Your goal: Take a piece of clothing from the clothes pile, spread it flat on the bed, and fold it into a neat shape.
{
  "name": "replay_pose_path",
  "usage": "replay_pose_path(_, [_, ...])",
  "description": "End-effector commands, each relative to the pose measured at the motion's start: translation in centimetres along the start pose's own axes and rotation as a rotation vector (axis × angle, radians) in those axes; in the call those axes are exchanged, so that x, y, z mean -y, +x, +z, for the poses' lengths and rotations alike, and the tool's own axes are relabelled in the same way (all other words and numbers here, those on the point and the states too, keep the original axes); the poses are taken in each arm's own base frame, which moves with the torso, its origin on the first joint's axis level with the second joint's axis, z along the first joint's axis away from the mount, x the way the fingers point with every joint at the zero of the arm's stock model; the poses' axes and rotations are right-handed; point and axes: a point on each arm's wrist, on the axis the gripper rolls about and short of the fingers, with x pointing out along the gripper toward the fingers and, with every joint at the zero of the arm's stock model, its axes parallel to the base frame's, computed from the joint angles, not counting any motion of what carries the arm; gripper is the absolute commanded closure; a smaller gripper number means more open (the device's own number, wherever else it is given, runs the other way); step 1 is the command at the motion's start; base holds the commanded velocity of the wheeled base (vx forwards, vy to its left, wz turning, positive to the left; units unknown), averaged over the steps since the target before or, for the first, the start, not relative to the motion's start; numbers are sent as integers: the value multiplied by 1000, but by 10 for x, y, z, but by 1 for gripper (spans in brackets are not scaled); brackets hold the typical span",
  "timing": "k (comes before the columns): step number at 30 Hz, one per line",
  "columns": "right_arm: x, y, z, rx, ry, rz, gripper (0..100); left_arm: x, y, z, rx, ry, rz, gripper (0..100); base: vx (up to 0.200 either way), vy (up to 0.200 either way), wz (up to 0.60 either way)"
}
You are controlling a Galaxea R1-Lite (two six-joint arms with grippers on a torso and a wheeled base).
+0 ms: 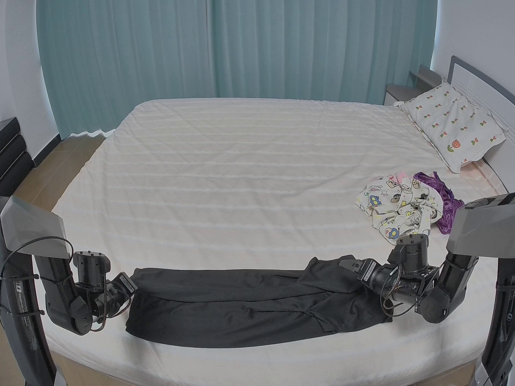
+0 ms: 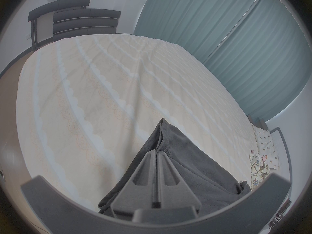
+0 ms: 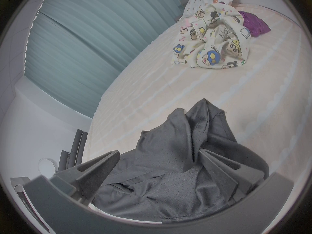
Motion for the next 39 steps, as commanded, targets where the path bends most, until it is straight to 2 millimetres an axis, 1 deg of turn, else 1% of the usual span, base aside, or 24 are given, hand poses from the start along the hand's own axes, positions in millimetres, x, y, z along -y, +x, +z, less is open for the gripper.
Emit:
replay_pose_path(1, [-5, -7, 0, 8, -9, 16, 0, -1, 0, 0, -1, -1, 2, 100, 0, 0, 0])
replay_pose_path(5, [-8, -6, -12, -28, -24, 18, 0, -1, 0, 0, -1, -1, 2, 100, 0, 0, 0])
replay_pose_path(8, [-3, -2, -19, -53, -25, -3, 0, 0, 0, 0, 1, -1, 1, 100, 0, 0, 0])
replay_pose_path(10, [2, 3, -27, -80, -27, -24, 0, -1, 0, 0, -1, -1, 2, 100, 0, 0, 0])
replay_pose_path(14, [7, 7, -33, -99, -27, -44, 0, -1, 0, 0, -1, -1, 2, 100, 0, 0, 0])
replay_pose_path(17, [4, 5, -35, -108, -31, -39, 0, -1, 0, 0, -1, -1, 2, 100, 0, 0, 0])
replay_pose_path(21, [-3, 2, -45, -135, -51, -21, 0, -1, 0, 0, -2, -1, 3, 100, 0, 0, 0])
replay_pose_path(24, [-4, 3, -45, -134, -44, -16, 0, -1, 0, 0, -1, -1, 2, 100, 0, 0, 0])
replay_pose_path(27, [-2, 8, -45, -132, -31, -22, 0, -1, 0, 0, -2, -1, 3, 100, 0, 0, 0])
replay_pose_path(29, [1, 18, -42, -111, -19, -27, 0, -1, 0, 0, -2, -1, 3, 100, 0, 0, 0])
replay_pose_path(33, [9, 27, -31, -69, 2, -58, 0, -1, 1, -1, -4, -1, 5, 100, 0, 0, 0])
replay_pose_path(36, [17, 30, -26, -47, 16, -86, 0, -1, 1, 0, -2, -1, 3, 100, 0, 0, 0])
replay_pose_path(39, [19, 30, -24, -33, 20, -100, 0, -1, 1, -1, -3, -1, 4, 100, 0, 0, 0])
